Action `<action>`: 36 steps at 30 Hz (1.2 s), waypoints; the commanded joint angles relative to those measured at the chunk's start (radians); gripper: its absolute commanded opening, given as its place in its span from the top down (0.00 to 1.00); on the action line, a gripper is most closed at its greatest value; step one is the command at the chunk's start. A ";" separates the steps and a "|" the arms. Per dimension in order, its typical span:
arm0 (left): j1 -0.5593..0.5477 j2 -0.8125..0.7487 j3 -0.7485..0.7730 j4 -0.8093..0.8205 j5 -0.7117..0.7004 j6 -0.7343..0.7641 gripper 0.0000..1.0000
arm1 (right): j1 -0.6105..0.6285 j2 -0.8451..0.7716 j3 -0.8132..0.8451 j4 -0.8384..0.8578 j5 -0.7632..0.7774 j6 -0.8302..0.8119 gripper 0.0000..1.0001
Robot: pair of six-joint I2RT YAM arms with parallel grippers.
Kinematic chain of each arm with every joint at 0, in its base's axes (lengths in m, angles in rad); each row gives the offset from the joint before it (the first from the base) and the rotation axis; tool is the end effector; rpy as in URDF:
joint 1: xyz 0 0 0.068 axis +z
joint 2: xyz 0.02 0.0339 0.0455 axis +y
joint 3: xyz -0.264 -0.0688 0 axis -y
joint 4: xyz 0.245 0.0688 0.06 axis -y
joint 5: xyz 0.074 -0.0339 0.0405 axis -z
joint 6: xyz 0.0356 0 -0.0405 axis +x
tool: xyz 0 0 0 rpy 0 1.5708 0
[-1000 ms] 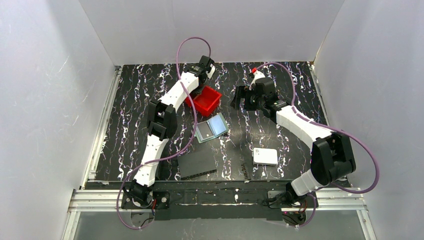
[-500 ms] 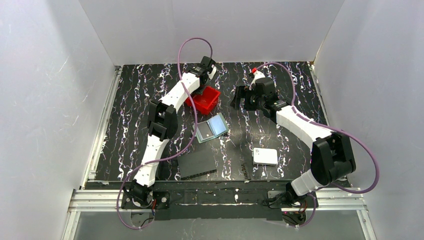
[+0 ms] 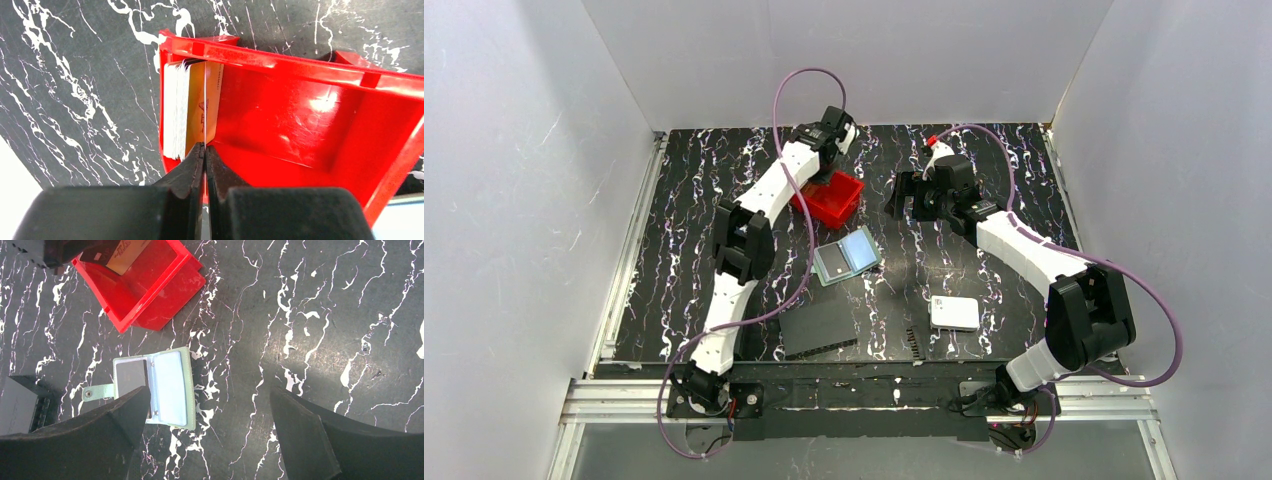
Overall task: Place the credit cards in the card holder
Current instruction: Pick up the credit card from the storage box.
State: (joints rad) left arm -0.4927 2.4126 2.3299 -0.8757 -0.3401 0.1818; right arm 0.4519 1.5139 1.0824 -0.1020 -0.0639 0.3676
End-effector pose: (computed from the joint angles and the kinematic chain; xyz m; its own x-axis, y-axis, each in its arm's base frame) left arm 0.4707 -0.2392 0.2409 -0.6590 0.5472 -0.5160 0.4028 0.8361 0.3724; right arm 0.3111 0.1535 0.2734 -0.6013 0.1068 -0.7918 -0.2884 0.8952 0.3397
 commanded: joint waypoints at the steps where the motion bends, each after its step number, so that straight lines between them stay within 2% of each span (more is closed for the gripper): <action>1: -0.003 -0.142 -0.010 -0.030 0.021 -0.046 1.00 | 0.001 0.004 -0.004 0.036 -0.011 0.007 0.02; 6: -0.003 -0.260 0.009 -0.043 0.018 -0.130 1.00 | 0.001 0.011 0.007 0.023 -0.017 0.003 0.02; 10: 0.000 -0.394 0.000 -0.037 0.135 -0.235 1.00 | 0.001 0.022 0.037 -0.018 -0.029 -0.024 0.02; 13: 0.012 -0.525 -0.120 0.015 0.300 -0.342 1.00 | -0.001 0.032 0.073 -0.042 -0.133 -0.029 0.02; 15: 0.034 -0.630 -0.268 0.112 0.483 -0.452 1.00 | -0.003 0.026 0.083 -0.002 -0.309 0.000 0.02; 16: 0.050 -0.689 -0.362 0.212 0.578 -0.521 1.00 | -0.001 0.022 0.083 0.035 -0.394 0.033 0.02; 17: 0.070 -0.744 -0.460 0.284 0.678 -0.601 1.00 | -0.001 0.014 0.077 0.080 -0.467 0.076 0.02; 18: 0.097 -0.806 -0.557 0.426 0.748 -0.679 1.00 | -0.001 -0.003 0.054 0.165 -0.540 0.138 0.02; 20: 0.143 -0.927 -0.719 0.620 0.839 -0.829 1.00 | -0.001 -0.041 -0.012 0.386 -0.637 0.310 0.02; 23: 0.188 -1.019 -0.902 0.897 0.926 -1.074 1.00 | -0.001 -0.076 -0.100 0.793 -0.691 0.624 0.05; 26: 0.194 -1.053 -1.009 1.043 0.986 -1.209 1.00 | 0.001 -0.072 -0.142 1.091 -0.686 0.861 0.06; 29: 0.195 -1.063 -1.088 1.153 1.016 -1.296 1.00 | 0.009 -0.042 -0.144 1.253 -0.654 0.993 0.13; 31: 0.194 -1.070 -1.133 1.218 1.021 -1.344 1.00 | 0.018 -0.019 -0.144 1.281 -0.628 1.033 0.19; 36: 0.189 -1.088 -1.212 1.299 1.034 -1.403 1.00 | 0.025 0.046 -0.189 1.463 -0.570 1.168 0.27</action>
State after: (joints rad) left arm -0.2985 1.3796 1.1568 0.2680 0.6415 -1.1248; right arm 0.4671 1.5024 0.9283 1.1034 -0.6750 1.3609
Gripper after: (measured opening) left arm 0.010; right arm 0.754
